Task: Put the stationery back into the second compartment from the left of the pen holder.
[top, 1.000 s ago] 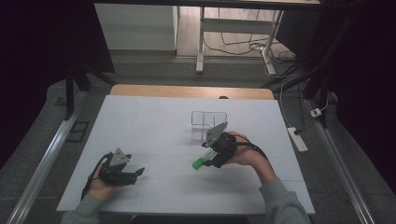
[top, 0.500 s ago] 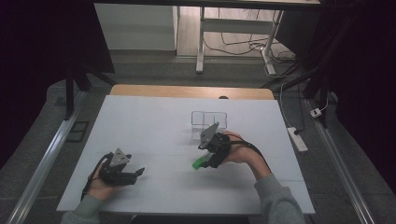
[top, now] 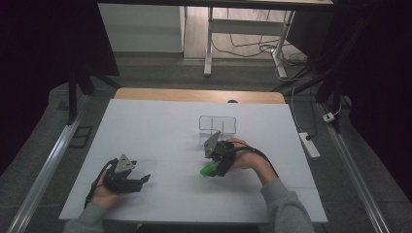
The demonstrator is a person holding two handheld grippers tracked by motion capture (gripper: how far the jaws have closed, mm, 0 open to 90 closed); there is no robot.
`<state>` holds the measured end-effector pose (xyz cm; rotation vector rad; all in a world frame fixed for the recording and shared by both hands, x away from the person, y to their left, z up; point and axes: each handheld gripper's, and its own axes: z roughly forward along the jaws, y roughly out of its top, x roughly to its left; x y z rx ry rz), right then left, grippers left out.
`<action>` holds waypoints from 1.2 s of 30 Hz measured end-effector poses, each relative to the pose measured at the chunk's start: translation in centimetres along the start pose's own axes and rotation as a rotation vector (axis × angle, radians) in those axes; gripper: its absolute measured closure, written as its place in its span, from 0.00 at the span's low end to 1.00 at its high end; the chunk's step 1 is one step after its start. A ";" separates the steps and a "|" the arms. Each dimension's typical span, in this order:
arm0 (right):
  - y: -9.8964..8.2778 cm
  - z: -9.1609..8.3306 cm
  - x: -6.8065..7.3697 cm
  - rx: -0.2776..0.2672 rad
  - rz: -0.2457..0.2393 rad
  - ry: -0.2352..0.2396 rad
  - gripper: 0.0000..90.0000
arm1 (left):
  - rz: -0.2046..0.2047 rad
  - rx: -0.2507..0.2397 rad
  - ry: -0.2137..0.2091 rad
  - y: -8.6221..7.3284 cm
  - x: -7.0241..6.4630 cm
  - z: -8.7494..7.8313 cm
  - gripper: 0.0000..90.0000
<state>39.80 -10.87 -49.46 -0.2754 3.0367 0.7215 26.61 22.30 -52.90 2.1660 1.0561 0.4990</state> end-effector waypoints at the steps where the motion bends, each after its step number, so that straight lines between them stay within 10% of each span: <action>1: 0.0 0.2 -0.1 0.022 -0.010 0.008 0.35 | -0.001 0.000 0.000 0.0 0.0 0.0 0.29; 36: 0.3 1.2 -0.5 0.078 -0.140 0.095 0.74 | 0.018 -0.005 0.003 0.1 -0.3 0.0 0.29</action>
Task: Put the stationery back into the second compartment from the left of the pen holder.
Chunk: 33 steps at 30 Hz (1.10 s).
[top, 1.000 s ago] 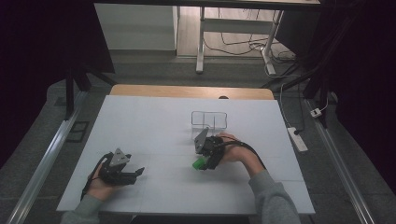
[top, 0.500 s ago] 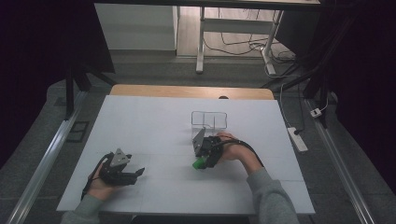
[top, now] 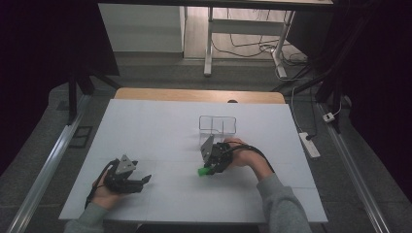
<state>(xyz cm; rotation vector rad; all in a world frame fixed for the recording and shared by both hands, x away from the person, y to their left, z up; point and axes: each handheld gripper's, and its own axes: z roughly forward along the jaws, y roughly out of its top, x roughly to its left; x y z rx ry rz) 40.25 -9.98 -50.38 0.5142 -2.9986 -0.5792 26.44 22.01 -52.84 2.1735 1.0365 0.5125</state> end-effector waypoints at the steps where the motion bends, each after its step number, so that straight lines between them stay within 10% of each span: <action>1: 0.0 0.0 0.0 -0.001 0.001 -0.002 0.74 | -0.002 -0.002 0.001 0.0 0.0 0.0 0.29; 33: -1.4 -5.6 1.3 -0.343 0.291 -0.209 0.74 | -0.029 -0.011 0.017 -0.2 0.4 -0.2 0.28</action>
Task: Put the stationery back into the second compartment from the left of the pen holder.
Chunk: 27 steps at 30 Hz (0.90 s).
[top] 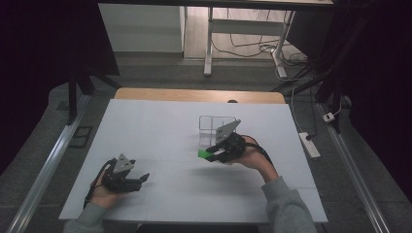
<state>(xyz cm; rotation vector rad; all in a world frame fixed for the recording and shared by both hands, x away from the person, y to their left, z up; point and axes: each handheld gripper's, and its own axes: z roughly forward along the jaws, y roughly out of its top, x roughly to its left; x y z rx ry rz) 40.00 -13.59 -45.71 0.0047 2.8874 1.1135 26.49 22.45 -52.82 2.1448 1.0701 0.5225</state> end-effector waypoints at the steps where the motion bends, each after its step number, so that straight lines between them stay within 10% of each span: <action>1: 0.0 0.0 0.0 0.000 0.000 0.000 0.74 | 0.001 0.001 0.001 0.0 0.0 0.0 0.28; 27: 1.1 -3.3 1.0 -0.199 0.133 -0.213 0.74 | 0.003 0.002 0.008 0.0 0.0 0.1 0.29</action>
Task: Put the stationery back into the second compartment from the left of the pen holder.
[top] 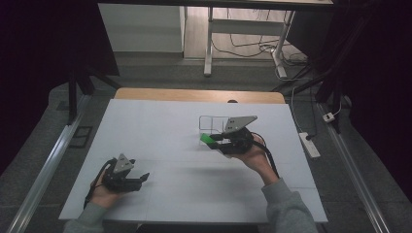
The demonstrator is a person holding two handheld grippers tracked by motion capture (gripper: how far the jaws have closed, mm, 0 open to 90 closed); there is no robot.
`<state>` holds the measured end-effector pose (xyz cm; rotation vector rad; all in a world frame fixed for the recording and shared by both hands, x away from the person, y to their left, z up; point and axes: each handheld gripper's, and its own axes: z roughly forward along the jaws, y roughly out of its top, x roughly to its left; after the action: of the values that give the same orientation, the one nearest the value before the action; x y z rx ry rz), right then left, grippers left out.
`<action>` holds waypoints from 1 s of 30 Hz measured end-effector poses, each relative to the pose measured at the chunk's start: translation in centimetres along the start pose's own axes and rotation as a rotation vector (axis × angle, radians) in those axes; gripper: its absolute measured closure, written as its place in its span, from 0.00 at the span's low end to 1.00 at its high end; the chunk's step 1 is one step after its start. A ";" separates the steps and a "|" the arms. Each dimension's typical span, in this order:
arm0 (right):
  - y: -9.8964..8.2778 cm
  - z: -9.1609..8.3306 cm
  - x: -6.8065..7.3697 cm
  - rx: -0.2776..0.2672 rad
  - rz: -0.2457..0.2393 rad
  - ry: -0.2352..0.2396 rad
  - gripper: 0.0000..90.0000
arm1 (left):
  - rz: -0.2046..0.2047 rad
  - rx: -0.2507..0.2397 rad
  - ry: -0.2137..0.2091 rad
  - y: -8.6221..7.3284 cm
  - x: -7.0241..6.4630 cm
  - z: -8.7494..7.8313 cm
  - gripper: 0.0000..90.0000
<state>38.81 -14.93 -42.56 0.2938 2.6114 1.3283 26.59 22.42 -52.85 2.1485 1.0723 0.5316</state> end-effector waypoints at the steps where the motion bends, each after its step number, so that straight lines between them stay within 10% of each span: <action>1: 0.2 -0.3 0.0 -0.020 0.008 -0.015 0.74 | 0.001 0.000 0.000 0.0 0.0 0.0 0.29; 30: 1.5 -2.5 -1.6 -0.216 0.094 -0.132 0.74 | -0.007 0.004 -0.002 0.0 0.2 0.1 0.28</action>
<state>39.85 -16.40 -39.73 0.4570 2.3479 1.5488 26.72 22.52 -52.95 2.1474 1.0800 0.5244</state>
